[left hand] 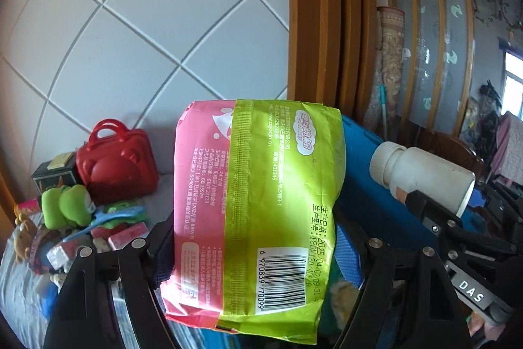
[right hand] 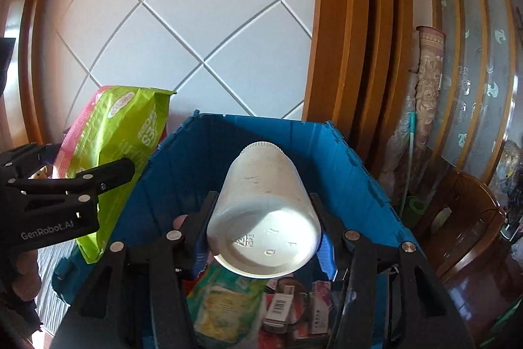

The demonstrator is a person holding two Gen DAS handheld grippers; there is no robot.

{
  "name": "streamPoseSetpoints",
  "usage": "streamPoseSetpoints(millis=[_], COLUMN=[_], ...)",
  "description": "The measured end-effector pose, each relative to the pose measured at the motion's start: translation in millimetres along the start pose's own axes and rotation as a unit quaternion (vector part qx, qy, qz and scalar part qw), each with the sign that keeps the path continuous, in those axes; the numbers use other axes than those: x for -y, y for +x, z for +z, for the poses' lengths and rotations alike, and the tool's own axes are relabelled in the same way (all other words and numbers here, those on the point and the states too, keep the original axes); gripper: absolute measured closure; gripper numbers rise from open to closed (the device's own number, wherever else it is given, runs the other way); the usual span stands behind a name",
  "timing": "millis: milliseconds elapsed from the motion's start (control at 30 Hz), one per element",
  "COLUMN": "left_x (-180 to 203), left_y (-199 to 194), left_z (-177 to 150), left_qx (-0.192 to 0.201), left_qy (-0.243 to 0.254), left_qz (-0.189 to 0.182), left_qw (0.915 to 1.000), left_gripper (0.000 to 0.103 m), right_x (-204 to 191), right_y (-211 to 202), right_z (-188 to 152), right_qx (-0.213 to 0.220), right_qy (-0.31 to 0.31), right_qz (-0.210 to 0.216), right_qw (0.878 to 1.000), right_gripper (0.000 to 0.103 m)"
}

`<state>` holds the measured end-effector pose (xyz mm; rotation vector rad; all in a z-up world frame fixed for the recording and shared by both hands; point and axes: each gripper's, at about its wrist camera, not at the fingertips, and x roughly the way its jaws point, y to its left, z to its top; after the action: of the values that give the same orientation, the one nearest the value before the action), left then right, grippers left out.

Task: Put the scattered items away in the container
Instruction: 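Open both grippers to drop the wipes pack and bottle into the bin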

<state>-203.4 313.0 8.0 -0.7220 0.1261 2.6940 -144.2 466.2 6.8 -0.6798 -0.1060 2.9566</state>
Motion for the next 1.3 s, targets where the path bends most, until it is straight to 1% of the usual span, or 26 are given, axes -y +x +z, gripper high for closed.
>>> streamPoseSetpoints(millis=[100, 267, 400, 533, 600, 700, 800, 900, 967, 1100, 1300], left_x=[33, 60, 61, 63, 63, 62, 57, 57, 59, 58, 56], left_y=[20, 45, 54, 62, 67, 69, 67, 66, 67, 67, 67], left_z=[-3, -11, -11, -11, -11, -12, -11, -11, -11, -11, -11], left_qx=[-0.029, -0.061, -0.068, -0.075, -0.082, -0.086, -0.078, -0.073, -0.074, -0.074, -0.077], left_qy=[0.01, 0.017, 0.021, 0.024, 0.027, 0.028, 0.018, 0.02, 0.025, 0.024, 0.02], left_qz=[0.002, 0.017, 0.023, 0.03, 0.023, 0.03, 0.025, 0.024, 0.024, 0.021, 0.021], left_qw=[0.9995, 0.9978, 0.9972, 0.9964, 0.996, 0.9954, 0.9965, 0.9968, 0.9967, 0.9968, 0.9966], left_gripper=[0.024, 0.024, 0.024, 0.023, 0.021, 0.018, 0.015, 0.013, 0.013, 0.013, 0.013], right_x=[28, 49, 56, 59, 61, 65, 67, 68, 69, 70, 70], right_y=[17, 42, 53, 55, 55, 55, 56, 58, 58, 58, 59], right_z=[-13, -30, -32, -30, -31, -31, -31, -31, -32, -32, -33], right_qx=[-0.012, -0.03, -0.031, -0.028, -0.031, -0.033, -0.037, -0.042, -0.043, -0.044, -0.045], right_qy=[0.015, 0.029, 0.033, 0.035, 0.037, 0.047, 0.052, 0.056, 0.059, 0.063, 0.071], right_qz=[0.01, 0.022, 0.024, 0.034, 0.032, 0.026, 0.023, 0.018, 0.015, 0.012, 0.011], right_qw=[1.0, 0.999, 0.999, 0.998, 0.998, 0.998, 0.998, 0.997, 0.997, 0.997, 0.996], right_gripper=[0.051, 0.051, 0.051, 0.051, 0.051, 0.051, 0.051, 0.051, 0.05, 0.045, 0.043])
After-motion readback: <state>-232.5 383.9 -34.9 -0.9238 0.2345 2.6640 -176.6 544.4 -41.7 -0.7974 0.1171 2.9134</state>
